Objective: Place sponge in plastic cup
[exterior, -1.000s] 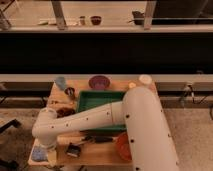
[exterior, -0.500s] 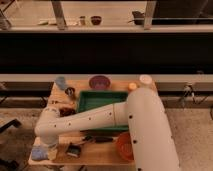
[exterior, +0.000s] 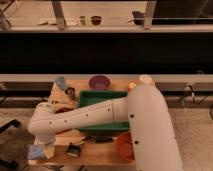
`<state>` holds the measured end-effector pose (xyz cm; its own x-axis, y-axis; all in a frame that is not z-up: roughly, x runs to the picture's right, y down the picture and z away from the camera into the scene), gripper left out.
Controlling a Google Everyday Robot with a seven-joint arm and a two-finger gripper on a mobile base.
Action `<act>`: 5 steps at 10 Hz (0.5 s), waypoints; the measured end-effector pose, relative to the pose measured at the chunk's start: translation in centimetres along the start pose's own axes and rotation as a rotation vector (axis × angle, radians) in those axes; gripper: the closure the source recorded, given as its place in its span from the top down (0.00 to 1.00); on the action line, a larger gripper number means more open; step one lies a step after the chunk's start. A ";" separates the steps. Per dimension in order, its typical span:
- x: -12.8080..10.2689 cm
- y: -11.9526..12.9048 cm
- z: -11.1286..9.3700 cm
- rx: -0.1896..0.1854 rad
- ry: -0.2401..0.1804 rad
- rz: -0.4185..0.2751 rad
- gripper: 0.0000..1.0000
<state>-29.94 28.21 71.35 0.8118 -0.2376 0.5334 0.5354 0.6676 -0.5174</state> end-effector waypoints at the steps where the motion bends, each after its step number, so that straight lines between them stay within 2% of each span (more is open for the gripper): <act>1: -0.1 0.0 -1.0 0.010 0.000 0.001 0.02; 3: 0.0 -0.1 -3.3 0.038 0.005 0.008 0.02; 5: 0.3 -0.1 -4.3 0.055 0.010 0.015 0.02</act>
<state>-28.69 25.02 68.65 0.8221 -0.2339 0.5190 0.5097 0.7086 -0.4880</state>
